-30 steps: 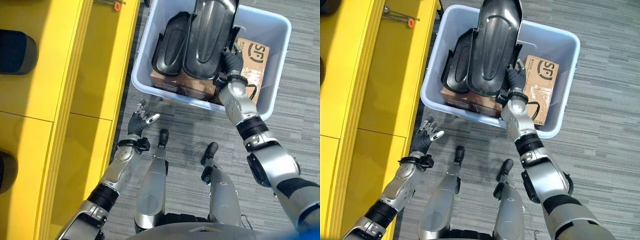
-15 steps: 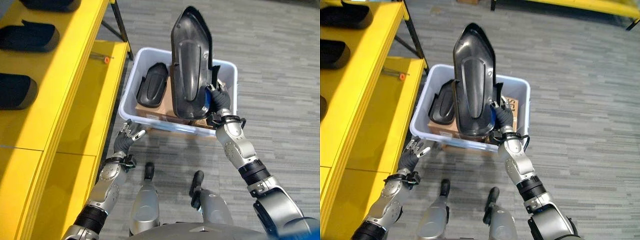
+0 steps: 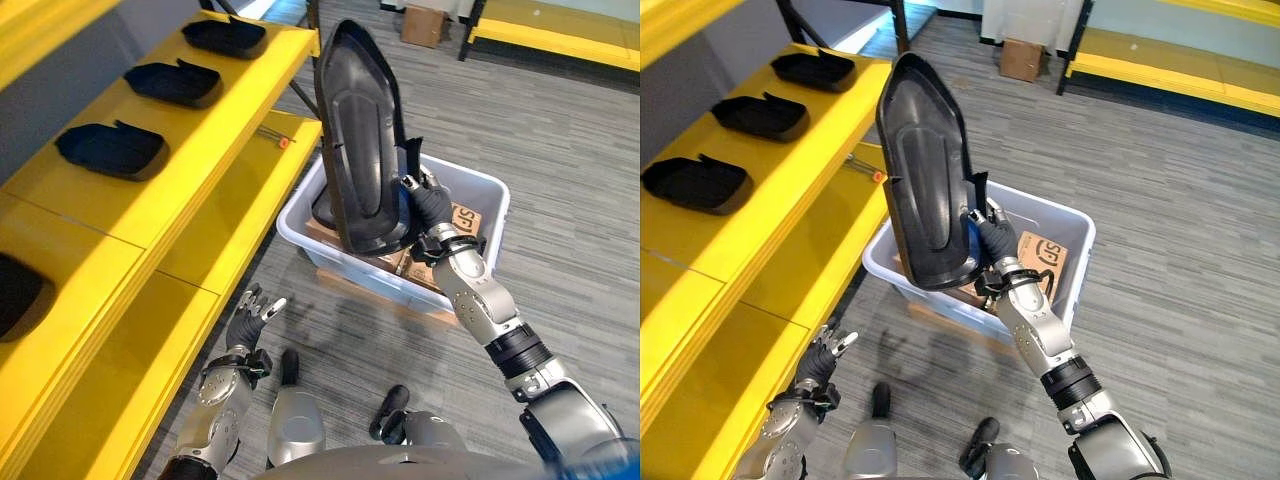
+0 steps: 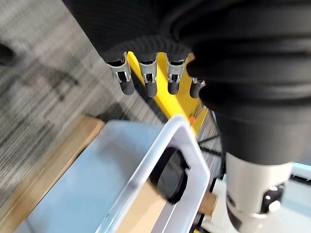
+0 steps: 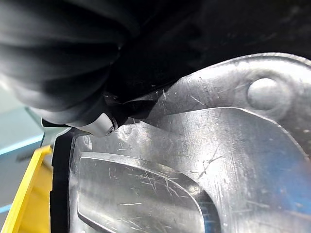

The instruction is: Move parts from the plastic box to the shelf.

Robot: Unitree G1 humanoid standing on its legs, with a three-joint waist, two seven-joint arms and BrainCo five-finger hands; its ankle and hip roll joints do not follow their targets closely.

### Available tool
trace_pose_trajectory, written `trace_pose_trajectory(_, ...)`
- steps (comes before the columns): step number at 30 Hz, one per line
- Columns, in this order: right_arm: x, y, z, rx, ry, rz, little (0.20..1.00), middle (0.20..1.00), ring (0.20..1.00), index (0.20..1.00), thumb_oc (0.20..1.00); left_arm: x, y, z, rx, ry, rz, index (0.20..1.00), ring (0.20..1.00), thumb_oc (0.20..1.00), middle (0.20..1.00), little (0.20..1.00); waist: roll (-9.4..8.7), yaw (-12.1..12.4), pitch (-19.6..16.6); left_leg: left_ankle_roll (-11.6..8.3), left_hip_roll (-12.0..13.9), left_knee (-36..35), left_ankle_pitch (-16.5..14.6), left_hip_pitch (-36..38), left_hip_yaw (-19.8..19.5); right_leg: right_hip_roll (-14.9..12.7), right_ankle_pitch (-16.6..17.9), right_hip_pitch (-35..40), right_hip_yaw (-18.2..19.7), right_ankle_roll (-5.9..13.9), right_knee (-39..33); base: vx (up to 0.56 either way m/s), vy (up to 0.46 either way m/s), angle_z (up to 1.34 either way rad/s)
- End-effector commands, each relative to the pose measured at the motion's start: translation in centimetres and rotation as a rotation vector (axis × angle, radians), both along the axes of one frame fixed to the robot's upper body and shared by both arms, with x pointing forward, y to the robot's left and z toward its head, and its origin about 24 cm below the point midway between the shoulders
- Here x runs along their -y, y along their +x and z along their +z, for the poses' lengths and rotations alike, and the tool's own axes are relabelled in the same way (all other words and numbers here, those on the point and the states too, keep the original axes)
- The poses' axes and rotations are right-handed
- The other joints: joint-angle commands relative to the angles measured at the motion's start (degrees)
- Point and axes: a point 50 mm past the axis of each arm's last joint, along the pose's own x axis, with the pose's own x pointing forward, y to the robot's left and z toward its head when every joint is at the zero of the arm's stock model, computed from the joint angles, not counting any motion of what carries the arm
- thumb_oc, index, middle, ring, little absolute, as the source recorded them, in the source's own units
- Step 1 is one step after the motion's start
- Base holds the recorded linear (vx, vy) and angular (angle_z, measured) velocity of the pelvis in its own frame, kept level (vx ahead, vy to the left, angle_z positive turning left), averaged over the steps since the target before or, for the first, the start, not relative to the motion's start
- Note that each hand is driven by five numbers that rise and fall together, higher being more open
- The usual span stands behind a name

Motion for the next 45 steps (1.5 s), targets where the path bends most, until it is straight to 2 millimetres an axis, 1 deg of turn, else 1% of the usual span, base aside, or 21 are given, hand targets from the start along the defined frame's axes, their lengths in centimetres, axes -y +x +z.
trace_pose_trajectory(1,0.0,-0.2,3.3,0.137,0.12,0.025,0.2,0.2,0.2,0.2,0.2,-0.5,1.0,1.9,0.103,0.05,-0.029,1.0,1.0,1.0,1.0,1.0,-1.07,-1.4,-2.9,-5.04,5.5,-3.9,12.9,6.1,0.9,0.2,-4.9,-2.8,1.8,4.64,2.3,-0.11,0.109,0.67)
trace_pose_trajectory(3,0.3,-0.4,2.9,0.122,0.124,0.021,0.2,0.2,0.2,0.2,0.2,-0.3,1.1,1.9,0.106,0.042,-0.033,1.0,1.0,1.0,1.0,1.0,-0.7,-2.1,-3.6,-4.9,4.8,-4.2,11.4,7.4,0.7,-1.3,-4.5,-3.4,0.2,5.0,3.6,-0.1,0.139,0.68)
trace_pose_trajectory(4,0.7,-0.6,2.7,0.116,0.133,0.008,0.2,0.2,0.2,0.2,0.2,-0.1,1.3,2.1,0.111,0.043,-0.048,1.0,1.0,1.0,1.0,1.0,-0.33,-2.8,-4.1,-4.4,3.7,-5.8,8.8,7.5,1.7,-2.4,-4.1,-3.1,-1.1,5.76,3.8,-0.08,0.165,0.77)
trace_pose_trajectory(7,1.1,-1.1,2.0,0.097,0.136,0.003,0.2,0.2,0.2,0.2,0.2,0.0,1.3,2.1,0.116,0.052,-0.061,1.0,1.0,1.0,1.0,1.0,0.14,-3.5,-4.7,-4.45,3.3,-7.5,6.0,7.1,5.0,-4.2,-2.5,-2.7,-1.6,6.62,3.8,-0.02,0.212,1.1)
trace_pose_trajectory(9,1.5,-1.5,0.9,0.059,0.153,-0.015,0.2,0.2,0.2,0.2,0.2,-0.5,1.6,2.5,0.13,0.078,-0.059,1.0,1.0,1.0,1.0,1.0,-0.32,-2.9,-4.9,-2.79,0.4,-7.4,0.9,6.2,6.2,-7.7,0.7,-1.0,-2.6,8.88,3.2,0.03,0.357,0.67)
trace_pose_trajectory(15,0.8,-1.8,0.4,0.037,0.158,0.008,0.2,0.2,0.2,0.2,0.2,-1.1,1.4,2.8,0.144,0.097,-0.043,1.0,1.0,1.0,1.0,1.0,-1.06,-1.1,-5.1,-0.97,-3.6,-5.7,-2.5,4.8,4.6,-10.7,4.5,1.2,-3.6,11.22,0.5,0.02,0.227,0.25)
trace_pose_trajectory(19,0.1,-1.8,0.7,0.05,0.169,0.012,0.2,0.2,0.2,0.2,0.2,-1.8,1.7,3.9,0.187,0.124,-0.021,1.0,1.0,1.0,1.0,1.0,-1.86,2.0,-4.4,1.23,-8.9,-0.4,-6.6,1.1,0.9,-14.5,9.9,3.8,-4.7,14.03,-2.6,0.0,0.255,0.26)
trace_pose_trajectory(20,0.1,-1.7,0.7,0.05,0.17,0.012,0.2,0.2,0.2,0.2,0.2,-1.8,1.7,3.9,0.187,0.125,-0.021,1.0,1.0,1.0,1.0,1.0,-1.91,1.8,-4.4,1.34,-9.0,-0.1,-6.8,0.9,0.8,-14.6,10.1,3.9,-4.8,14.16,-2.7,0.0,0.242,0.58)
trace_pose_trajectory(24,0.1,-1.8,1.2,0.074,0.181,0.001,0.2,0.2,0.2,0.2,0.2,-2.7,2.0,4.7,0.227,0.156,0.005,1.0,1.0,1.0,1.0,1.0,-2.09,3.4,-4.2,3.49,-14.1,2.5,-9.1,-2.1,-1.4,-17.0,14.4,5.2,-2.4,15.89,-5.5,-0.01,0.264,0.54)
trace_pose_trajectory(27,0.4,-2.0,0.7,0.06,0.186,-0.005,0.2,0.2,0.2,0.2,0.2,-2.9,1.9,4.6,0.217,0.17,0.009,1.0,1.0,1.0,1.0,1.0,-2.01,3.3,-4.6,4.48,-15.9,0.8,-8.7,-1.7,-2.7,-17.1,15.2,5.0,-0.4,16.11,-4.9,0.02,0.249,0.69)
trace_pose_trajectory(29,1.4,-2.5,-0.1,0.04,0.194,-0.033,0.2,0.2,0.2,0.2,0.2,-3.2,1.9,4.4,0.204,0.198,-0.003,1.0,1.0,1.0,1.0,1.0,-1.43,1.5,-5.2,5.23,-17.2,-3.0,-7.4,-0.2,-4.9,-14.7,13.6,4.1,5.8,14.81,-3.6,0.04,0.292,0.88)
trace_pose_trajectory(30,1.8,-2.7,-0.5,0.029,0.198,-0.045,0.2,0.2,0.2,0.2,0.2,-3.1,2.0,4.3,0.2,0.207,-0.014,1.0,1.0,1.0,1.0,1.0,-1.31,-0.3,-5.2,5.88,-18.2,-4.9,-5.3,-0.1,-6.5,-12.7,13.4,1.7,11.6,13.14,-3.0,0.02,0.26,1.24)
trace_pose_trajectory(31,2.0,-2.9,-0.6,0.028,0.201,-0.045,0.2,0.2,0.2,0.2,0.2,-3.1,2.1,4.3,0.195,0.222,-0.024,1.0,1.0,1.0,1.0,1.0,-0.93,-1.7,-5.4,6.1,-18.7,-6.7,-3.9,0.5,-8.3,-9.8,12.1,-0.5,17.7,12.43,-2.2,0.05,0.288,1.6)
trace_pose_trajectory(32,2.8,-3.6,-1.2,0.013,0.211,-0.054,0.2,0.2,0.2,0.2,0.2,-2.9,2.3,4.1,0.186,0.242,-0.052,1.0,1.0,1.0,1.0,1.0,-0.68,-4.4,-5.0,6.68,-19.6,-8.7,-2.2,1.8,-11.6,-2.6,7.4,-2.3,25.6,10.74,0.3,0.08,0.188,1.56)
trace_pose_trajectory(33,2.8,-3.6,-1.2,0.013,0.21,-0.054,0.2,0.2,0.2,0.2,0.2,-2.9,2.3,4.1,0.186,0.242,-0.052,1.0,1.0,1.0,1.0,1.0,-0.68,-4.4,-5.1,6.67,-19.6,-8.8,-2.1,1.7,-11.7,-2.6,7.5,-2.5,25.6,10.72,0.3,0.07,0.163,1.22)
trace_pose_trajectory(36,3.7,-4.1,-1.5,0.015,0.189,-0.062,0.2,0.2,0.2,0.2,0.2,-2.7,2.1,4.0,0.181,0.245,-0.073,1.0,1.0,1.0,1.0,1.0,-1.69,-5.8,-5.5,7.11,-20.3,-11.6,-0.3,2.9,-13.2,5.3,2.8,-3.3,27.2,8.91,-0.6,0.04,0.103,0.67)
trace_pose_trajectory(38,4.0,-4.3,-2.1,-0.009,0.198,-0.063,0.2,0.2,0.2,0.2,0.2,-2.7,1.7,3.8,0.169,0.235,-0.074,1.0,1.0,1.0,1.0,1.0,-2.69,-5.7,-6.0,7.08,-20.9,-13.0,0.4,3.7,-13.0,8.7,2.6,-2.6,28.3,8.37,-3.2,0.04,0.054,0.37)
trace_pose_trajectory(39,4.3,-4.4,-2.4,-0.02,0.202,-0.067,0.2,0.2,0.2,0.2,0.2,-2.6,1.4,3.6,0.165,0.219,-0.072,1.0,1.0,1.0,1.0,1.0,-3.75,-5.9,-6.5,7.2,-22.0,-12.9,0.6,3.6,-13.3,11.9,3.3,-3.2,30.9,7.74,-6.1,0.03,0.038,0.06)
trace_pose_trajectory(40,4.3,-4.4,-2.4,-0.02,0.202,-0.067,0.2,0.2,0.2,0.2,0.2,-2.6,1.4,3.6,0.165,0.219,-0.072,1.0,1.0,1.0,1.0,1.0,-3.72,-5.8,-6.5,7.19,-21.9,-13.0,0.6,3.7,-13.2,12.0,3.3,-3.0,31.0,7.73,-6.2,0.04,0.037,-0.14)
trace_pose_trajectory(42,4.6,-4.6,-2.4,-0.017,0.188,-0.065,0.2,0.2,0.2,0.2,0.2,-2.2,1.4,3.4,0.165,0.198,-0.072,1.0,1.0,1.0,1.0,1.0,-4.21,-6.8,-6.0,7.55,-23.3,-11.7,0.2,4.0,-15.0,14.5,5.3,-4.4,37.2,7.15,-8.0,0.05,0.022,-0.08)
trace_pose_trajectory(45,4.7,-5.0,-2.5,-0.022,0.188,-0.064,0.2,0.2,0.2,0.2,0.2,-2.1,1.2,3.2,0.159,0.187,-0.069,1.0,1.0,1.0,1.0,1.0,-4.44,-6.9,-5.6,7.49,-24.1,-10.6,-0.4,4.3,-16.0,14.0,5.9,-3.3,37.4,7.23,-8.5,0.06,-0.027,0.2)
